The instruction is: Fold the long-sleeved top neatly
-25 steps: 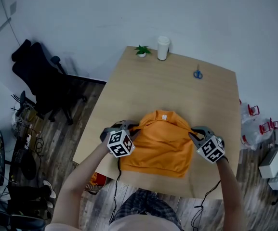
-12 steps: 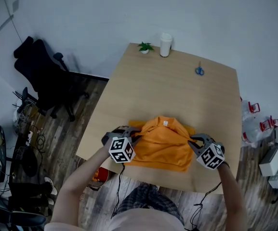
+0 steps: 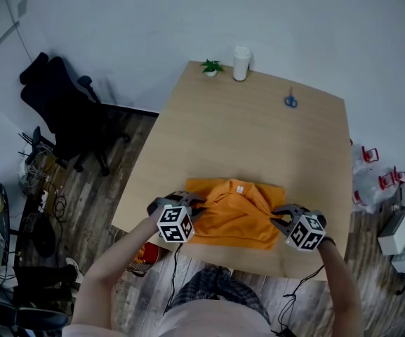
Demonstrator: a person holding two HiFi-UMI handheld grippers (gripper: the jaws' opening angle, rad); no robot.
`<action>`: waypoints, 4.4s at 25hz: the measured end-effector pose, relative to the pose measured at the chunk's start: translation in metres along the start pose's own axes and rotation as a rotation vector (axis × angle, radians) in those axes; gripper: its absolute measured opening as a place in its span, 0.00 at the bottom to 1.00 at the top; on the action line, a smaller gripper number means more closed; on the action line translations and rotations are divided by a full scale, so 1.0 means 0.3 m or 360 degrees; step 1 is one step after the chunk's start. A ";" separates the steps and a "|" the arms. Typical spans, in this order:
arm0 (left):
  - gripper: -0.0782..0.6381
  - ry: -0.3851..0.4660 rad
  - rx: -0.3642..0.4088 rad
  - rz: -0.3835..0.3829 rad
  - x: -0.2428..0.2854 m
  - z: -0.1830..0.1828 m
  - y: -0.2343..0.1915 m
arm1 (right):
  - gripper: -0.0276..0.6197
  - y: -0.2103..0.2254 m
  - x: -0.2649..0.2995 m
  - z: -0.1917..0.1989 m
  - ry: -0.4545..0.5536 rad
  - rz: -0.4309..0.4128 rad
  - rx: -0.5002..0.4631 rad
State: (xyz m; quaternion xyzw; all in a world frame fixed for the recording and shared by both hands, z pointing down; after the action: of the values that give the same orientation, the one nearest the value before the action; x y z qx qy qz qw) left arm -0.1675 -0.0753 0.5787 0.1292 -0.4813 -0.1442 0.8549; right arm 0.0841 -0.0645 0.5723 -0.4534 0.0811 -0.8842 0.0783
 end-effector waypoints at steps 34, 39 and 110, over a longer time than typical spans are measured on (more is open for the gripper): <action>0.41 -0.0061 0.0019 0.0679 -0.077 0.096 0.324 | 0.29 -0.352 0.085 0.126 -0.0367 -0.0637 -0.0020; 0.40 0.0149 -0.0171 0.0525 -0.123 -0.012 0.199 | 0.21 -0.240 0.024 0.041 -0.0083 -0.0356 0.0213; 0.11 0.0971 -0.1469 -0.1259 -0.627 -0.097 -0.156 | 0.05 0.009 -0.698 0.060 0.1070 0.1813 0.1340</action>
State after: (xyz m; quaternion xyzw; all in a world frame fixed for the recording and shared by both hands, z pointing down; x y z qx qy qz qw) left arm -0.2414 -0.0465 0.3994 -0.0477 -0.0243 -0.5939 0.8028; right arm 0.2196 -0.0242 0.4168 0.0181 -0.0216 -0.7539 0.6563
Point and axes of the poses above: the fingertips, and each gripper's own axes: x forward along the fingers, y to its right, z out of its underside, the point moved 5 cm from there along -x, backward along the fingers, and after that the axes turned 1 degree about x, right-handed, at the moved point
